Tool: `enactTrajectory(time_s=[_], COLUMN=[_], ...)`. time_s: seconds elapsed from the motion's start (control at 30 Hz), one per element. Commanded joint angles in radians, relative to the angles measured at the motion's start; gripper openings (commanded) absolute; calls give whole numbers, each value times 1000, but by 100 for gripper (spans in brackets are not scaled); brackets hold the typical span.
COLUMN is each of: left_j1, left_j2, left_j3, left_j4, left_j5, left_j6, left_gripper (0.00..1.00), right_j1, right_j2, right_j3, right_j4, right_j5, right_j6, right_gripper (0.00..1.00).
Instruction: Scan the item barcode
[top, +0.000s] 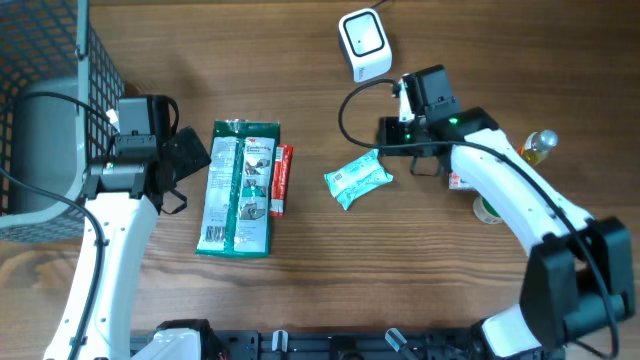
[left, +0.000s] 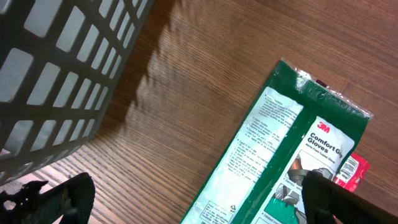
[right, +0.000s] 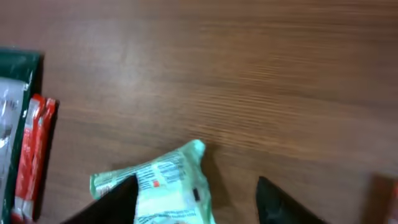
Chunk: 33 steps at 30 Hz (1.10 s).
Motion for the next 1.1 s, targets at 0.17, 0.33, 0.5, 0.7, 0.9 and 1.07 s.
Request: enactTrajectory(time_s=[0.17,0.33,0.5,0.7,0.9,1.07], left_j1=[4,4,4,4,4,4], left_j2=[2,2,2,2,2,2], left_j3=[9,9,9,9,9,9], left_j4=[2,2,2,2,2,2], left_j5=[-13,-13,-13,-13,-13,-13], left_j6=[-13,-13,-13,-13,-13,-13], left_gripper=[100,100,100,100,100,100], right_j1=[0,0,0,-11,-103,-135], right_j2=[117,159,159,158,152,152], right_j3=[-18,-18,-18,-17,-7,-13], right_j4=[5,-51,-137,-245,-238,-217], right_j5=[-153,-241,-368,-406,-468,-463], right_j6=[-73,-71,-72,-71,-23,-23], right_gripper=[64,63,64,54,55,60])
